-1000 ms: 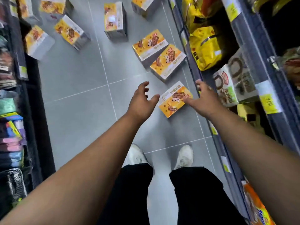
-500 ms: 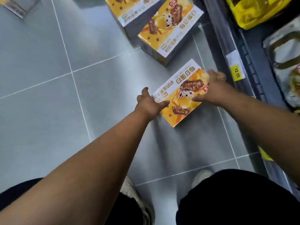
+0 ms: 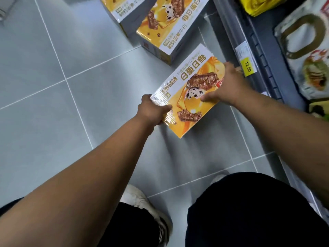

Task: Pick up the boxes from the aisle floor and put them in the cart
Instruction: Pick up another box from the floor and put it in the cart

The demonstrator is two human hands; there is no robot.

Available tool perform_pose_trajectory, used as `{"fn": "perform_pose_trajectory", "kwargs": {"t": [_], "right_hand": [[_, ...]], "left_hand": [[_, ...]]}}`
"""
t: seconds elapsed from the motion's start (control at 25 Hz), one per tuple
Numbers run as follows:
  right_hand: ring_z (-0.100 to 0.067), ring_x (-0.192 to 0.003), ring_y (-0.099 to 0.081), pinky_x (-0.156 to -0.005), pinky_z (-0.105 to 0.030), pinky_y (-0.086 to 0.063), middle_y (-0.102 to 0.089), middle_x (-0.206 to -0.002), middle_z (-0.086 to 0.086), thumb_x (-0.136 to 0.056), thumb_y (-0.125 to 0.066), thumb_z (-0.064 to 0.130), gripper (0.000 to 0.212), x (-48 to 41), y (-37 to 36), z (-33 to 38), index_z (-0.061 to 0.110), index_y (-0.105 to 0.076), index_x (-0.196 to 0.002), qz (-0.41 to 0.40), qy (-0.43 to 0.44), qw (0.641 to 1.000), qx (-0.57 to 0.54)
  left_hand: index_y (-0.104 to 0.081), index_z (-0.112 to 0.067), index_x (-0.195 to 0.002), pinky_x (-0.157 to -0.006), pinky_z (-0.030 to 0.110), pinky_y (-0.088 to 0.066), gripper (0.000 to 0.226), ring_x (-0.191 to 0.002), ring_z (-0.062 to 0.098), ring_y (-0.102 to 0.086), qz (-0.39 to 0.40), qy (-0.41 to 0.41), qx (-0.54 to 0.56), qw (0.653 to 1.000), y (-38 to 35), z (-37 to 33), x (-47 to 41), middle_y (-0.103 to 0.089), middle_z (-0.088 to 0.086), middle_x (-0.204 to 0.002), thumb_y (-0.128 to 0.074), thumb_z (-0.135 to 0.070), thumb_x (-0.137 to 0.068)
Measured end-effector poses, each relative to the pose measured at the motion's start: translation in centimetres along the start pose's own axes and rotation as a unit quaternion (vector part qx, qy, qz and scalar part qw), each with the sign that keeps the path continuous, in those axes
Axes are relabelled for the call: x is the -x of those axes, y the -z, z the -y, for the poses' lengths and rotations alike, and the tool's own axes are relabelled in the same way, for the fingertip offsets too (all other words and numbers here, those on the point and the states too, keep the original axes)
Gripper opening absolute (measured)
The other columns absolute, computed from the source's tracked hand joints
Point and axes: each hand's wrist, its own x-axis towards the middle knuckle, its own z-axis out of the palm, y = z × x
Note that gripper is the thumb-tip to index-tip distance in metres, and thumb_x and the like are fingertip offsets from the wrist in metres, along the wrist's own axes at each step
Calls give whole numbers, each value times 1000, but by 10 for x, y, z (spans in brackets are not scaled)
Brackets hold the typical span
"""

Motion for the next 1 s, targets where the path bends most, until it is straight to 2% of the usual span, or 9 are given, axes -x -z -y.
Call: {"fn": "perform_pose_trajectory", "kwargs": {"t": [0.08, 0.2, 0.32, 0.44, 0.6, 0.72, 0.88, 1.0], "right_hand": [[-33, -126, -42, -102, -41, -39, -31, -143, -17, -52, -92, 45, 119, 36, 31, 19, 18, -23, -146, -3, -1, 1000, -11], [-36, -128, -41, -101, -42, -39, -28, -144, -19, -55, -91, 43, 120, 95, 90, 51, 15, -19, -147, 4, -6, 1000, -16], [-37, -131, -36, -102, -45, -38, -26, -145, -20, -55, -91, 44, 123, 163, 162, 86, 14, -17, -148, -11, -14, 999, -41], [-37, -132, -37, -99, -43, -38, -24, -148, -21, -58, -90, 43, 122, 235, 224, 116, 14, -15, -150, -28, -23, 998, -54], [-38, -129, -41, -95, -40, -41, -23, -148, -20, -59, -89, 43, 121, 339, 310, 149, 17, -12, -149, -62, -29, 994, -84], [-38, -126, -43, -95, -42, -42, -27, -147, -21, -56, -90, 47, 121, 398, 357, 163, 18, -16, -148, -93, -35, 989, -109], [-35, -117, -50, -80, -35, -42, -31, -141, -18, -56, -89, 48, 115, 465, 389, 168, 18, -22, -145, -145, -57, 975, -157], [-33, -116, -50, -82, -35, -44, -36, -138, -16, -59, -87, 51, 108, 510, 394, 158, 20, -26, -143, -203, -87, 953, -208]], "left_hand": [[-41, -25, -115, -62, 39, -61, 63, -100, 27, -63, -19, -13, -23, 999, 18, -18, 40, -51, 7, -123, -84, -25, -68], [-40, -28, -111, -67, 44, -62, 69, -100, 27, -62, -22, -26, -53, 998, 50, -55, 112, -49, 7, -124, -81, -37, -57], [-42, -33, -106, -73, 47, -61, 63, -100, 27, -62, -21, -61, -62, 996, 88, -100, 194, -51, 6, -122, -80, -40, -56], [-42, -50, -95, -80, 49, -59, 56, -100, 25, -63, -22, -92, -72, 993, 123, -138, 272, -55, 4, -120, -77, -44, -52], [-43, -66, -89, -80, 53, -58, 54, -101, 24, -66, -23, -136, -85, 987, 163, -189, 380, -59, 1, -120, -77, -46, -53], [-45, -59, -97, -79, 53, -59, 53, -99, 24, -67, -8, -167, -112, 980, 184, -227, 447, -61, -1, -119, -76, -47, -55], [-44, -38, -123, -78, 50, -59, 67, -103, 25, -64, 10, -234, -188, 954, 203, -272, 513, -60, -2, -122, -77, -43, -65], [-44, -31, -132, -80, 49, -59, 70, -103, 27, -64, 39, -283, -228, 931, 207, -296, 547, -58, 0, -127, -80, -38, -72]]}}
